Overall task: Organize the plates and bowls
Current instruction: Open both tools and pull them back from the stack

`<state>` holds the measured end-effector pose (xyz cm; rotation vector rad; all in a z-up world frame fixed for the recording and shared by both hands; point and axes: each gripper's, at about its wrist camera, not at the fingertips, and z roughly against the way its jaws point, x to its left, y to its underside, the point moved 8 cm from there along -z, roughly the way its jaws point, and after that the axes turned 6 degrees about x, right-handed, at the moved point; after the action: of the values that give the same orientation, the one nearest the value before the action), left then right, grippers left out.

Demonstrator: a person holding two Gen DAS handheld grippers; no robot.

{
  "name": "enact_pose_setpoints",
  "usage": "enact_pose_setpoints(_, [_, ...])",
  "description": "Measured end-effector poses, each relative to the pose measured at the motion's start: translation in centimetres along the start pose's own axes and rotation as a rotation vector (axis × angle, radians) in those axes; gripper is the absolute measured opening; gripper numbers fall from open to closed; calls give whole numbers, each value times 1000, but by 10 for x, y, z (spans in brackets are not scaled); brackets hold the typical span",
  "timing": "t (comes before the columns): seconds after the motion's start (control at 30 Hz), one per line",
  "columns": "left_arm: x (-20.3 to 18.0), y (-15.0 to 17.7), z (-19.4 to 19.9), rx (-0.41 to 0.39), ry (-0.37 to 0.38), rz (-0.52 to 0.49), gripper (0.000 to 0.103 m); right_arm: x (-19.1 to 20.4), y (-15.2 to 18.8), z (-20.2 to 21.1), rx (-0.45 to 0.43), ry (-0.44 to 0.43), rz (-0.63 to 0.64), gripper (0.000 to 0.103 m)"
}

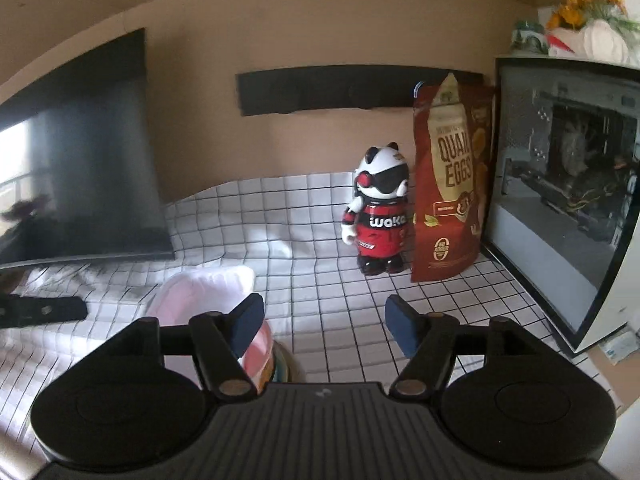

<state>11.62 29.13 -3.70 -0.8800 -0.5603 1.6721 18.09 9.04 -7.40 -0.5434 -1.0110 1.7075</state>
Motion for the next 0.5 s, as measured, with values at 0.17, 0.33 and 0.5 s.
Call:
enact_pose_setpoints(0.17, [-32, 31, 13, 39, -160, -58, 17, 16, 24, 27, 171, -146, 100, 68])
enact_pose_setpoints(0.33, [-51, 71, 25, 153, -225, 50, 17, 6, 51, 39, 283, -240, 98, 68])
enact_pose_setpoints(0.5, [-78, 109, 38, 243, -161, 44, 17, -3, 77, 53, 399, -332, -10, 68])
